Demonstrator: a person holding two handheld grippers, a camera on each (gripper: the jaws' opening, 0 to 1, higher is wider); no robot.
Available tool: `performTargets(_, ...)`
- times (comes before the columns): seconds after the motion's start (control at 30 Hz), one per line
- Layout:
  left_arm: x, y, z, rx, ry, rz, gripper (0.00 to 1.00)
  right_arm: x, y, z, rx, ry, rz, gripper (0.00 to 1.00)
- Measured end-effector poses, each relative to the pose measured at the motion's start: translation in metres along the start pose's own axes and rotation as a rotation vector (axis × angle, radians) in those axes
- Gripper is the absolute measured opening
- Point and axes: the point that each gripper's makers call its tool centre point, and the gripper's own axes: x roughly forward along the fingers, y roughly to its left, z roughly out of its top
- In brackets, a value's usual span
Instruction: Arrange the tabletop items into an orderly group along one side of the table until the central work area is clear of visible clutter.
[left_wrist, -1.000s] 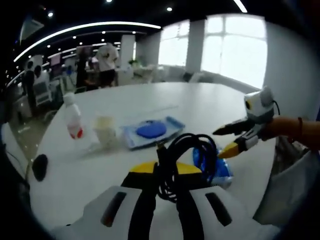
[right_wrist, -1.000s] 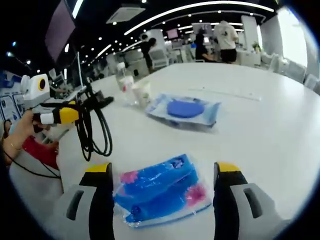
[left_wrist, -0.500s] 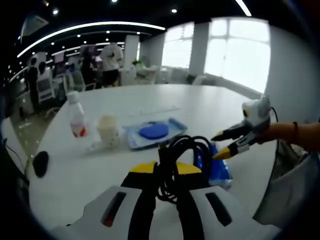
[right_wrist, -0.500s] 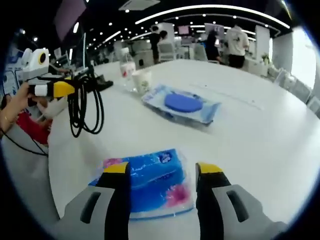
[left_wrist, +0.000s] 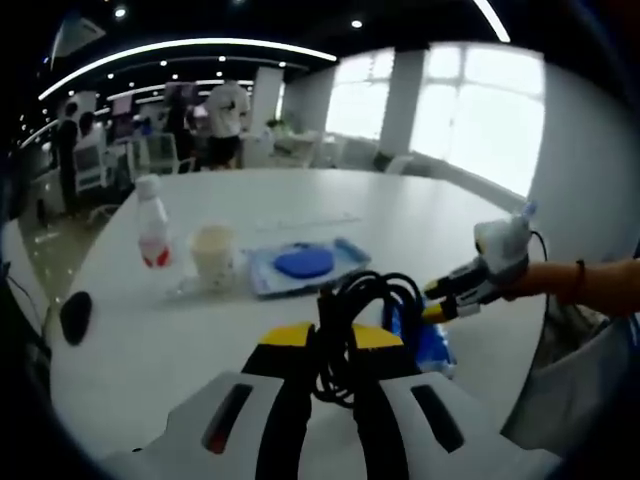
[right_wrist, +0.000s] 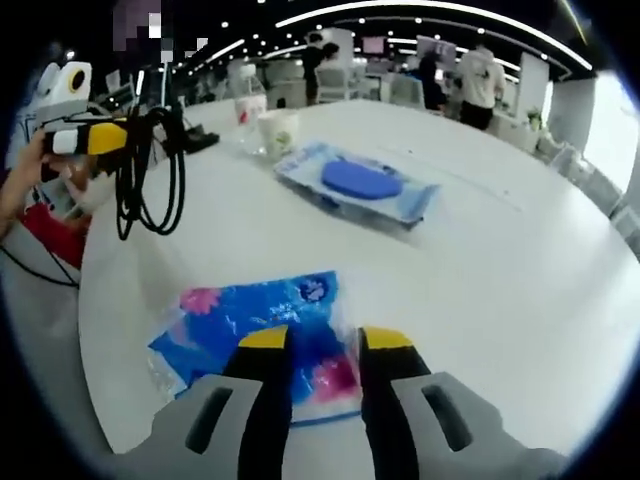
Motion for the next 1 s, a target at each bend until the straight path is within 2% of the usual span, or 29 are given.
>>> performTargets(0.13, -0.0020, 0.0038, 0.0023, -0.019, -0.010, 0.005, 0.10, 0.0035, 0.0014, -0.0054, -0.061, 0.032, -0.018, 0.25)
performTargets(0.3, -0.0028, 0.0053, 0.0023, -0.036, -0.013, 0.007, 0.10, 0.0035, 0.0003, -0.0046, -0.036, 0.033, -0.028, 0.24)
performTargets(0.37, -0.0029, 0.0054, 0.0023, -0.036, -0.012, 0.008, 0.10, 0.0039, -0.0011, -0.0056, 0.017, 0.036, -0.033, 0.23)
performTargets(0.67, -0.0044, 0.0061, 0.0044, -0.055, -0.024, 0.003, 0.10, 0.0035, -0.0027, -0.0058, 0.037, 0.047, -0.061, 0.18)
performTargets(0.87, -0.0049, 0.0082, 0.0039, -0.057, -0.021, 0.011, 0.10, 0.0024, -0.0050, -0.0049, 0.029, 0.056, -0.099, 0.09)
performTargets(1.0, -0.0055, 0.0089, 0.0050, -0.062, -0.027, 0.010, 0.10, 0.0007, -0.0069, -0.0044, 0.055, 0.051, -0.103, 0.05)
